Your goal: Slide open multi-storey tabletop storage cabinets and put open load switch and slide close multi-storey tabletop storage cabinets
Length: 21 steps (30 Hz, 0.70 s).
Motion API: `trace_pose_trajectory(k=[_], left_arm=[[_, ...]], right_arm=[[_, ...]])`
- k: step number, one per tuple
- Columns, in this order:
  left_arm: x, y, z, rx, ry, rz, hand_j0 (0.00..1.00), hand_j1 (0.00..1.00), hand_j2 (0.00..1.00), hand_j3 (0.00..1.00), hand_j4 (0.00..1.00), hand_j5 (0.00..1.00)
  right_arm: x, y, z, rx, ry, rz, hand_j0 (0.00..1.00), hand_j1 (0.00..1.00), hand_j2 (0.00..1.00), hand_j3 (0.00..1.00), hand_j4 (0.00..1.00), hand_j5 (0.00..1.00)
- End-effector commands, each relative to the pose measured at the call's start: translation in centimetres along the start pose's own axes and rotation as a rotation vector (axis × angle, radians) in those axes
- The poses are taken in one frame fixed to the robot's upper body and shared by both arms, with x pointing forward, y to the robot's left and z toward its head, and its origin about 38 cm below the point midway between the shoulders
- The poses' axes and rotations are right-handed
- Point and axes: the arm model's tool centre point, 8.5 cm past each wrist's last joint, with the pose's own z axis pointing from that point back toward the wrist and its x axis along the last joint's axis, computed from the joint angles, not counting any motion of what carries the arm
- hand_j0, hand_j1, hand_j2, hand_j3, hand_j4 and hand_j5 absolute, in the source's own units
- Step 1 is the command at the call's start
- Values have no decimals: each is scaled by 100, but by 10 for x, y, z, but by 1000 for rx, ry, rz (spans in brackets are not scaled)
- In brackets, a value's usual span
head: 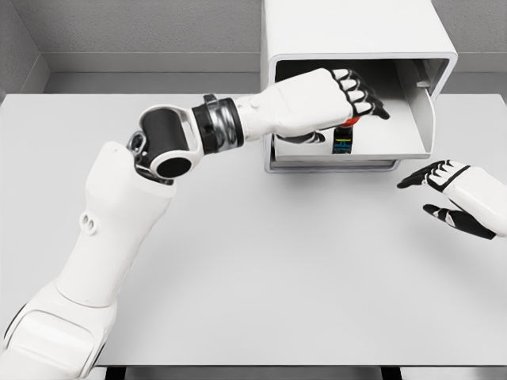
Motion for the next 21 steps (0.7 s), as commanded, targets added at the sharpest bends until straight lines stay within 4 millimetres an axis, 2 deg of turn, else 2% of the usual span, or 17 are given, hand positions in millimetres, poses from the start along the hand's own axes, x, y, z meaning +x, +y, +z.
trace_pose_trajectory(k=[1,3,6,7,10,11,12,13,15,16,18,19,21], left_arm=[[7,20,5,57,-11,-32,100,100,100,100,100,100],[18,42,19,160,-43,-24,100,100,100,100,100,100],[22,74,48,372,-130,93,100,100,100,100,100,100],[18,80,64,424,-141,125,100,100,100,100,100,100],[-20,70,142,478,-27,194,100,100,100,100,100,100],[-29,60,168,480,28,218,100,100,100,100,100,100],[-42,41,212,481,146,247,100,100,100,100,100,100],[-48,30,244,487,238,257,100,100,100,100,100,100],[-62,-11,321,491,471,336,100,100,100,100,100,100],[-71,-36,345,500,548,413,100,100,100,100,100,100],[-87,-70,381,478,660,513,100,100,100,100,100,100],[-89,-89,397,436,710,558,100,100,100,100,100,100],[-84,-116,407,392,754,619,100,100,100,100,100,100]], right_arm=[[0,-1,0,-4,0,-5,65,65,65,65,65,65],[0,-1,0,-3,0,-5,65,65,65,65,65,65],[0,-1,0,-4,0,-5,65,65,65,65,65,65],[0,0,0,-1,0,-5,65,65,65,65,65,65],[-1,-1,0,-3,2,-1,65,65,65,65,65,65],[-1,-2,-1,-4,2,0,65,65,65,65,65,65],[-2,-4,-2,-8,0,5,65,65,65,65,65,65],[-2,-4,-2,-7,1,6,65,65,65,65,65,65],[-2,-6,-3,-11,-1,11,65,65,65,65,65,65],[-3,-7,-5,-12,-1,20,65,65,65,65,65,65],[-2,-5,-6,-7,-3,17,65,65,65,65,65,65],[-2,-4,-6,-5,-6,16,66,66,66,66,66,66],[-1,-4,-10,-2,-16,15,66,66,66,66,66,66]])
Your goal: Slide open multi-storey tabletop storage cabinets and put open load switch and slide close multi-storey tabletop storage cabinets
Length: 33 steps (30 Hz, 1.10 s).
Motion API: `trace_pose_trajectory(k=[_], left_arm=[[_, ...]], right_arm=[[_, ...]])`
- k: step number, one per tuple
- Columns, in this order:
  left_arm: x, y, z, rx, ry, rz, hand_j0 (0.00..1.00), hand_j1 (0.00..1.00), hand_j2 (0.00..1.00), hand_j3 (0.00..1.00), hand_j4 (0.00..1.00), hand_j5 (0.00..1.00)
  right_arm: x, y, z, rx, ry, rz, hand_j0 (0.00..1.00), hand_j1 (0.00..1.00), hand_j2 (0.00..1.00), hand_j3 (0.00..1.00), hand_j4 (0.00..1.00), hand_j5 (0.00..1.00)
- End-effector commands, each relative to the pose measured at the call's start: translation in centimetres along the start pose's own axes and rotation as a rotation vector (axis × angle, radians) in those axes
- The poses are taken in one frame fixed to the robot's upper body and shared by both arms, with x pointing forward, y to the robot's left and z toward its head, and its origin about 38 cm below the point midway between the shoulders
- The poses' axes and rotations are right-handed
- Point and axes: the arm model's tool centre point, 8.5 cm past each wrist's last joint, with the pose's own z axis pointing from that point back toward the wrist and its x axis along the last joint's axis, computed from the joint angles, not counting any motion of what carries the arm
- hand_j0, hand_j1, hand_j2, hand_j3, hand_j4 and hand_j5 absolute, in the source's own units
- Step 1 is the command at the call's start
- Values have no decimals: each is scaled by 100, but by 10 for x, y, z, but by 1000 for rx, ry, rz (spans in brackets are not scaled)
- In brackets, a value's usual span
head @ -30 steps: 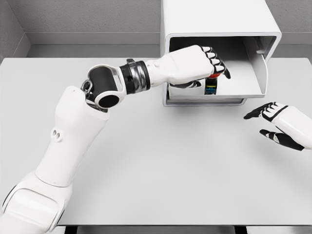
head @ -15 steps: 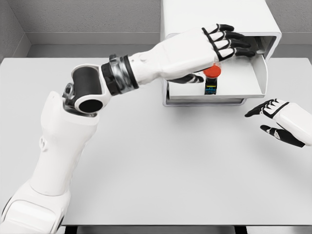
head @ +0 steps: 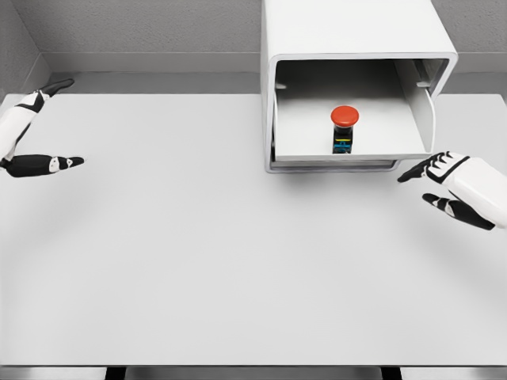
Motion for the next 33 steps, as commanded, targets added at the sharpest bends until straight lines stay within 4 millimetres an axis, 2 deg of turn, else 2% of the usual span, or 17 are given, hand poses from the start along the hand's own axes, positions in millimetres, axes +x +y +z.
trace_pose_trajectory(k=[1,3,5,19,33], left_arm=[[-28,-6,17,-29,88,39,100,100,100,100,100,100],[-27,-29,11,-114,99,21,100,100,100,100,100,100],[-29,-32,15,-127,110,21,100,100,100,100,100,100],[-29,-31,15,-125,110,21,100,100,100,100,100,100],[-33,-37,18,-129,124,38,100,100,100,100,100,100]], right_arm=[[0,6,-3,13,-5,-18,66,66,66,66,66,66],[-2,7,-5,16,-6,-21,66,66,66,66,66,66],[-2,8,-7,17,-10,-22,66,66,66,66,66,66],[-7,17,-12,31,-5,-42,66,66,66,66,66,66],[-11,20,-31,43,-27,-48,66,66,66,66,66,66]])
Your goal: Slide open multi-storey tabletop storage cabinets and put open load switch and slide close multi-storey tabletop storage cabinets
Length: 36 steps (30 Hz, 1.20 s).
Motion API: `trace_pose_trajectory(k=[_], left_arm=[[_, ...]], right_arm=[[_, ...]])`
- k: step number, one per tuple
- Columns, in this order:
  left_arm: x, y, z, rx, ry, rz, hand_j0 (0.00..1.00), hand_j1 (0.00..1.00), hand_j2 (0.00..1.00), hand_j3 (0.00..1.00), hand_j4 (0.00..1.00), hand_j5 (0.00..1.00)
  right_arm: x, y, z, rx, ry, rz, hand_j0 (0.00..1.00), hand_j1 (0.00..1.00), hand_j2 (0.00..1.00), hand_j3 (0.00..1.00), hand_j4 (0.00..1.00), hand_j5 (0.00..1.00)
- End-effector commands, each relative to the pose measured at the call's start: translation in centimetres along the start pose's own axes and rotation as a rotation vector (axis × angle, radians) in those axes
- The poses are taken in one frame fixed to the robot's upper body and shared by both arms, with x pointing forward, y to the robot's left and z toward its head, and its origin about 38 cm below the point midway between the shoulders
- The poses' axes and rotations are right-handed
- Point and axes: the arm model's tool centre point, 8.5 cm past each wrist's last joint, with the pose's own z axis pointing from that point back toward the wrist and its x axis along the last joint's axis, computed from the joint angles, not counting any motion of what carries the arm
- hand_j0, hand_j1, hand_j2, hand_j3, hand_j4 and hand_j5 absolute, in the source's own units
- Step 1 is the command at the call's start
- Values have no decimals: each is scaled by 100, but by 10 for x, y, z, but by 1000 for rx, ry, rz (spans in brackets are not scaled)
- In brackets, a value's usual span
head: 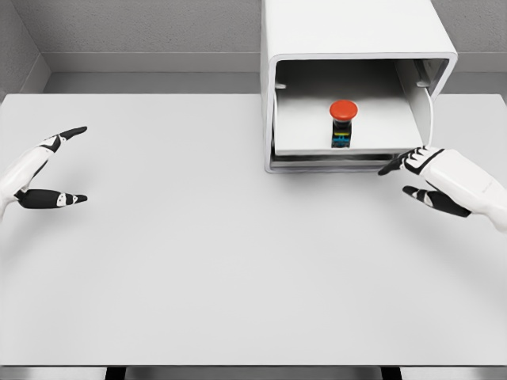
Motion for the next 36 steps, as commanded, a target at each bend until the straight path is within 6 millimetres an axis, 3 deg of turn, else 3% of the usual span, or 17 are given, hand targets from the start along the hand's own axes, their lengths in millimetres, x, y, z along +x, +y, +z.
trace_pose_trajectory(k=[1,11,27,36], left_arm=[[0,0,0,5,0,8,100,100,100,100,100,100],[-5,-4,2,1,13,24,100,100,100,100,100,100],[-5,-4,1,3,11,27,100,100,100,100,100,100],[-6,-5,1,2,13,27,100,100,100,100,100,100]], right_arm=[[-1,7,-1,15,1,-20,66,66,66,66,66,66],[-6,11,-19,47,-11,-25,67,67,67,67,67,67],[-26,1,-42,71,5,6,70,70,70,70,70,70],[-31,-4,-35,65,20,11,70,70,70,70,70,70]])
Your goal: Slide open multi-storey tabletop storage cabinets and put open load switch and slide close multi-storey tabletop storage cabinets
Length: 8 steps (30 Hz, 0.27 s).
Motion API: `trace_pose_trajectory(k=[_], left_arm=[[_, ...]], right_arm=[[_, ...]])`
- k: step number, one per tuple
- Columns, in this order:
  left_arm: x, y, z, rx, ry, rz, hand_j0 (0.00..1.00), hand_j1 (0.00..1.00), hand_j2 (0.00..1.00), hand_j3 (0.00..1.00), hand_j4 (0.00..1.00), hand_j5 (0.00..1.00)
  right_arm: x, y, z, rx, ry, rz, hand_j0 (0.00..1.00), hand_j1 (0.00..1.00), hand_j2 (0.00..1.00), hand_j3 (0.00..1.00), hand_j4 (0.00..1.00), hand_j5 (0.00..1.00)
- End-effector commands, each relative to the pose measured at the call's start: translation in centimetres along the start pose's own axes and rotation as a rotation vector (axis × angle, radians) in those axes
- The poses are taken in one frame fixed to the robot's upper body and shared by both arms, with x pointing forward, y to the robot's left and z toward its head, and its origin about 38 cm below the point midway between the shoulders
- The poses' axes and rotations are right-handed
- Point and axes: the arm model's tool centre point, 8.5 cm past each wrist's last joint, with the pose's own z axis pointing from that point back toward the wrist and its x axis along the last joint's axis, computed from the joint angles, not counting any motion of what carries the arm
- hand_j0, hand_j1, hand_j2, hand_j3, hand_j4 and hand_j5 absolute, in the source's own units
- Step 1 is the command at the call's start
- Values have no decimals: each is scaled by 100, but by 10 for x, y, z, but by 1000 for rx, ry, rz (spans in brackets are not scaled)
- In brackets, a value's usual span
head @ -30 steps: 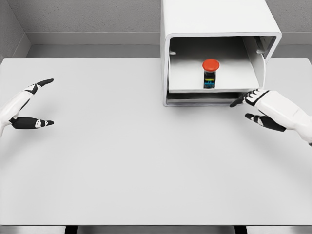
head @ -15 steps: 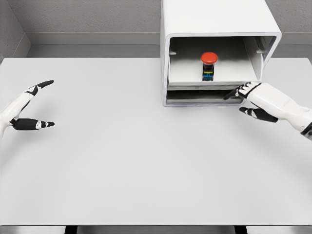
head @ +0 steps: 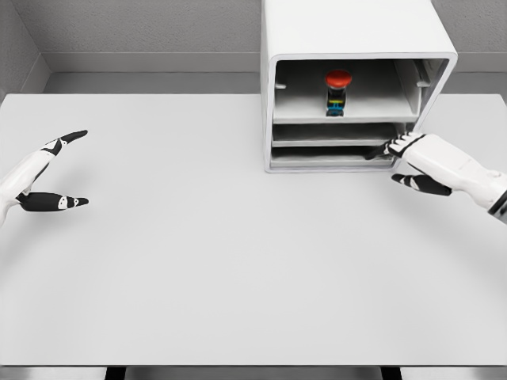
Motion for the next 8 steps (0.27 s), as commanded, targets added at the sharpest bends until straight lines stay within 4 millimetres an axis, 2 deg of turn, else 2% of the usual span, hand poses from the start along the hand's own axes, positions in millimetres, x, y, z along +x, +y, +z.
trace_pose_trajectory(k=[1,3,5,8], left_arm=[[0,1,0,4,-2,5,100,100,100,100,100,100],[1,-2,-1,4,-3,9,100,100,100,100,100,100],[1,-2,-1,4,-3,9,100,100,100,100,100,100],[1,-2,-1,3,-2,8,100,100,100,100,100,100]], right_arm=[[-5,-9,8,-2,15,13,71,71,71,71,71,71],[-10,-13,17,6,30,17,72,72,72,72,72,72],[-19,-19,38,-30,78,28,72,72,72,72,72,72],[-21,-19,43,-31,89,27,73,73,73,73,73,73]])
